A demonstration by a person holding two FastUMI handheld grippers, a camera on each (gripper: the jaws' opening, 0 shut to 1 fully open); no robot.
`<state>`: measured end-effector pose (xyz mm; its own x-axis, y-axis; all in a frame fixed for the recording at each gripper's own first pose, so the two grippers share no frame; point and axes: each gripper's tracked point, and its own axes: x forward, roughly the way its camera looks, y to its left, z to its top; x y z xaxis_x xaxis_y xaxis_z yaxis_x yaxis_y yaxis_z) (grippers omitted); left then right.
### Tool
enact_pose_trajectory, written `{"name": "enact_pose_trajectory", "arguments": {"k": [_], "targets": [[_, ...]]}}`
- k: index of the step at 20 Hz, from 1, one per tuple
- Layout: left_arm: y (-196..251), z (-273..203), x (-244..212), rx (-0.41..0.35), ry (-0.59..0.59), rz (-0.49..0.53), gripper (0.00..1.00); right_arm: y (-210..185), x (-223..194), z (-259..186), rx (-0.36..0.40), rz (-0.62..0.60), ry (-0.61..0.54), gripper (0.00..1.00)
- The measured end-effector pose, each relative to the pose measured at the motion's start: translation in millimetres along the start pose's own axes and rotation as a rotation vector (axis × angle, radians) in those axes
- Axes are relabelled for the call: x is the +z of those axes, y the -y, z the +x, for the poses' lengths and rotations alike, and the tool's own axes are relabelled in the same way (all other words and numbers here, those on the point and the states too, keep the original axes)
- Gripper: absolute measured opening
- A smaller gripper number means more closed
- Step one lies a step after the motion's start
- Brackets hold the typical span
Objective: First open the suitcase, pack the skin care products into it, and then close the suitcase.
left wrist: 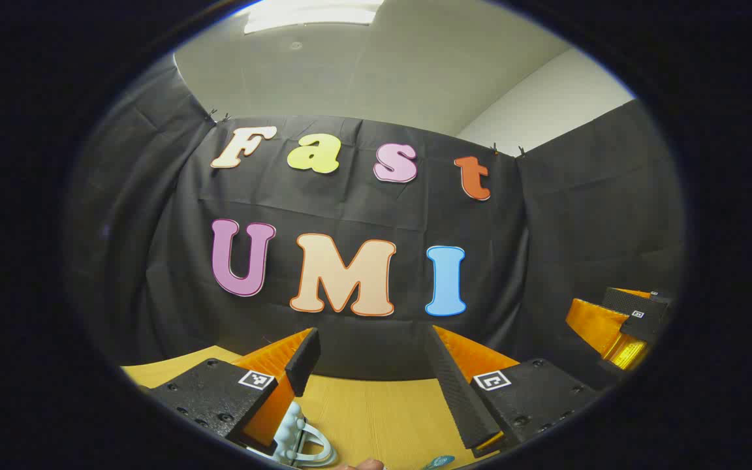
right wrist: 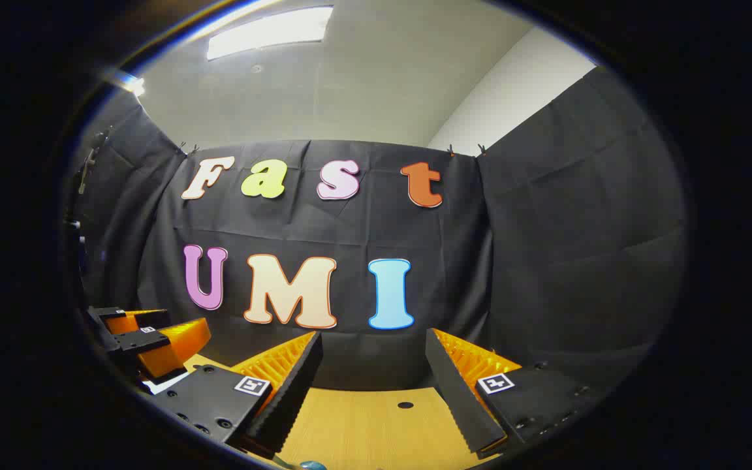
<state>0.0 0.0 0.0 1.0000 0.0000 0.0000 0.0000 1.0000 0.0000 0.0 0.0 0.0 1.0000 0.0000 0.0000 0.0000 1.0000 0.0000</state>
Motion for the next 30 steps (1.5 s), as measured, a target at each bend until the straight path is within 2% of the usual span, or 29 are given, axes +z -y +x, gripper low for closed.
{"name": "enact_pose_trajectory", "arguments": {"k": [4,5,6,12,15,19,23,30], "targets": [[-2.1,0.4,-0.9,0.009,-0.001,0.002,0.95,-3.6,-7.2,2.9,0.008,0.004,-0.014,1.00],[-3.1,0.6,-2.2,0.009,-0.002,0.004,0.92,-4.3,-7.1,3.3,0.009,0.006,-0.015,1.00],[-3.9,0.9,-3.5,0.012,-0.005,0.006,0.95,-4.7,-7.9,4.0,0.011,0.007,-0.015,0.99],[-6.8,0.4,-8.7,0.029,-0.030,0.018,0.94,-7.3,-17.8,6.6,0.034,0.011,-0.019,0.99],[-7.0,-2.2,-6.4,0.046,-0.019,0.045,0.95,-4.5,-22.8,10.5,0.047,0.029,-0.014,0.96],[-11.0,-2.7,-17.5,0.073,-0.025,0.090,0.92,-1.9,-32.3,15.6,0.082,0.034,-0.010,0.99],[-32.6,-4.5,-70.6,0.112,-0.166,0.116,0.94,-2.7,-49.8,19.9,0.139,0.020,-0.021,0.99],[-63.9,-14.6,-206.7,0.096,-0.541,0.073,0.96,12.2,-84.8,29.8,0.024,-0.012,-0.121,0.99]]}}
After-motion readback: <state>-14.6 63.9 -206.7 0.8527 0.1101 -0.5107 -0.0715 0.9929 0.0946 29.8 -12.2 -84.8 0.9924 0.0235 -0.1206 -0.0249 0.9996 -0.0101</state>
